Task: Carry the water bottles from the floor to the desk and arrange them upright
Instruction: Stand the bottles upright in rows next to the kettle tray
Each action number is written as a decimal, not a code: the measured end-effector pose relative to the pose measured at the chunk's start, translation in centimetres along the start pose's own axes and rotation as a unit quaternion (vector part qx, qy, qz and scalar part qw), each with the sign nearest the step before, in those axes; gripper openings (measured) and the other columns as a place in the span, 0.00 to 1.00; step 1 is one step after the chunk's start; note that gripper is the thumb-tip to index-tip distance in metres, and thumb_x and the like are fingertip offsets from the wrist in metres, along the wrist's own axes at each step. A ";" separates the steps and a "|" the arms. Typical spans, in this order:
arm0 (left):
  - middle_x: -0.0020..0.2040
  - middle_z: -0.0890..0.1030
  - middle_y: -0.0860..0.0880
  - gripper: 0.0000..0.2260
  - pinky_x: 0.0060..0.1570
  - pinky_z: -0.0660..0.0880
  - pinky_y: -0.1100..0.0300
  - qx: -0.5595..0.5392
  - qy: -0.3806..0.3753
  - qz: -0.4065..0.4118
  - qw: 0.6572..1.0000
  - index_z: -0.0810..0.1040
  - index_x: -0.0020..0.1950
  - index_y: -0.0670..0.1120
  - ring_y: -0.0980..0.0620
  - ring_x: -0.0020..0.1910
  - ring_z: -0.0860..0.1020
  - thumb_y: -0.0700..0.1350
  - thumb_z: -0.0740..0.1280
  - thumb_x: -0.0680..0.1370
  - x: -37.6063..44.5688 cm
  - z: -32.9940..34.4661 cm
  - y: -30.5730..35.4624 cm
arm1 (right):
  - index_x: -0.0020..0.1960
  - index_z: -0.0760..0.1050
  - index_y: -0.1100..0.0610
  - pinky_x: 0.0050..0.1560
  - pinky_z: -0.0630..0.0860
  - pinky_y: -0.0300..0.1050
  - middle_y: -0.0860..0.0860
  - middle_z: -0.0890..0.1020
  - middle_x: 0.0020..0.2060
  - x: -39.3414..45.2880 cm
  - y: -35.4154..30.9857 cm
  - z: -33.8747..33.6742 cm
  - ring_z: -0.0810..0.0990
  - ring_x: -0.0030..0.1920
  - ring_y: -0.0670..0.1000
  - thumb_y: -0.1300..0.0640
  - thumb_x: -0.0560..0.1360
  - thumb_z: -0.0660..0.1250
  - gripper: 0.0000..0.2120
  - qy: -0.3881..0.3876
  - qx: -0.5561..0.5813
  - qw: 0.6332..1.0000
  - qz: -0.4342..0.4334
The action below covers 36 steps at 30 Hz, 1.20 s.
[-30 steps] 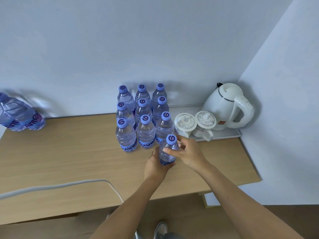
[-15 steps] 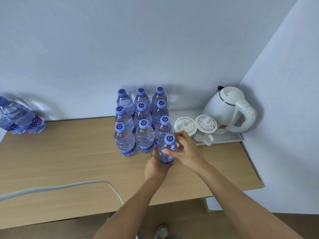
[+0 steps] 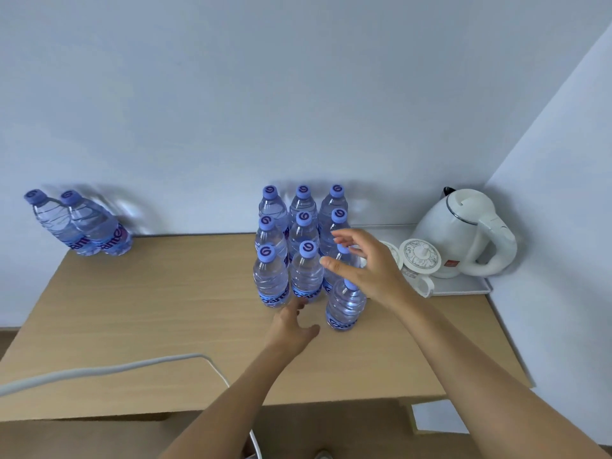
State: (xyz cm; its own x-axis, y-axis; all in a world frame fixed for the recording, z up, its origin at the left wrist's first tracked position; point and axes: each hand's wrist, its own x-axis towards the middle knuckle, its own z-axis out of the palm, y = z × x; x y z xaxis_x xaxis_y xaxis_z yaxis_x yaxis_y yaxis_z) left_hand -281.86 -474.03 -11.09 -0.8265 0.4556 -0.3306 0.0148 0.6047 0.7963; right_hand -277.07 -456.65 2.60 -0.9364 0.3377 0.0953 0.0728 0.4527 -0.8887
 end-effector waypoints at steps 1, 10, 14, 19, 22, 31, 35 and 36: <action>0.56 0.74 0.56 0.26 0.57 0.75 0.54 -0.018 0.012 -0.004 1.000 0.73 0.64 0.51 0.54 0.57 0.74 0.45 0.74 0.68 -0.3 -0.8 -0.4 | 0.63 0.75 0.49 0.59 0.71 0.32 0.42 0.79 0.56 0.4 -0.9 0.5 0.76 0.58 0.37 0.44 0.69 0.75 0.25 -0.006 -0.002 1.000 -0.011; 0.54 0.75 0.55 0.18 0.46 0.72 0.62 -0.137 0.177 -0.035 0.974 0.74 0.58 0.49 0.55 0.51 0.76 0.41 0.74 0.71 -2.3 -11.8 -4.2 | 0.63 0.75 0.50 0.62 0.71 0.37 0.44 0.79 0.57 4.4 -7.9 11.4 0.76 0.59 0.40 0.48 0.69 0.76 0.24 -0.110 0.026 0.992 -0.051; 0.56 0.76 0.52 0.19 0.50 0.76 0.56 -0.136 0.226 -0.044 0.964 0.74 0.61 0.48 0.53 0.53 0.77 0.42 0.74 0.72 -2.3 -18.2 -7.0 | 0.61 0.75 0.47 0.61 0.71 0.36 0.44 0.79 0.55 6.5 -10.4 18.3 0.75 0.57 0.38 0.49 0.69 0.77 0.22 -0.140 0.027 0.988 -0.063; 0.59 0.74 0.53 0.22 0.49 0.72 0.60 -0.139 0.248 -0.045 0.958 0.71 0.64 0.49 0.53 0.55 0.75 0.44 0.74 0.72 -1.2 -25.0 -10.1 | 0.61 0.74 0.45 0.62 0.73 0.43 0.42 0.78 0.54 9.7 -12.1 25.6 0.75 0.58 0.39 0.46 0.69 0.76 0.23 -0.158 0.021 0.986 -0.059; 0.60 0.72 0.53 0.25 0.53 0.73 0.58 -0.136 0.262 -0.045 0.954 0.69 0.66 0.48 0.53 0.57 0.74 0.43 0.73 0.72 -0.1 -29.6 -12.1 | 0.62 0.73 0.43 0.61 0.73 0.41 0.39 0.76 0.54 12.0 -13.0 30.5 0.74 0.58 0.37 0.44 0.68 0.76 0.25 -0.164 0.020 0.985 -0.056; 0.64 0.72 0.51 0.24 0.54 0.72 0.58 -0.142 0.266 -0.074 0.950 0.68 0.67 0.46 0.52 0.58 0.74 0.42 0.72 0.74 2.6 -38.9 -16.6 | 0.69 0.67 0.49 0.59 0.69 0.39 0.42 0.70 0.59 18.3 -14.2 41.2 0.72 0.60 0.45 0.47 0.69 0.76 0.32 -0.119 -0.008 0.992 -0.033; 0.65 0.72 0.51 0.24 0.57 0.72 0.58 -0.139 0.245 -0.083 0.956 0.67 0.69 0.46 0.52 0.60 0.73 0.43 0.71 0.75 3.4 -41.1 -17.8 | 0.70 0.66 0.55 0.64 0.70 0.46 0.46 0.70 0.61 20.9 -14.0 44.4 0.71 0.64 0.49 0.50 0.69 0.77 0.34 -0.101 -0.013 0.995 -0.014; 0.65 0.72 0.52 0.24 0.56 0.72 0.59 -0.134 0.237 -0.083 0.959 0.67 0.69 0.46 0.53 0.60 0.73 0.43 0.71 0.75 3.5 -41.6 -18.1 | 0.71 0.66 0.56 0.64 0.70 0.47 0.48 0.71 0.62 21.5 -13.9 45.1 0.71 0.65 0.50 0.50 0.69 0.77 0.35 -0.099 -0.017 0.995 -0.009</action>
State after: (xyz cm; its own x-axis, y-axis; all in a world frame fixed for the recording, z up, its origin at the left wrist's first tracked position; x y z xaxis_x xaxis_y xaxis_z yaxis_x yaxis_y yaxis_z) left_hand -308.46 -510.52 -5.58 -0.9691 -0.0191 -0.2461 -0.2307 0.4246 0.8755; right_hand -313.74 -492.94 -3.21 -0.9868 0.1613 0.0165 0.0650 0.4866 -0.8712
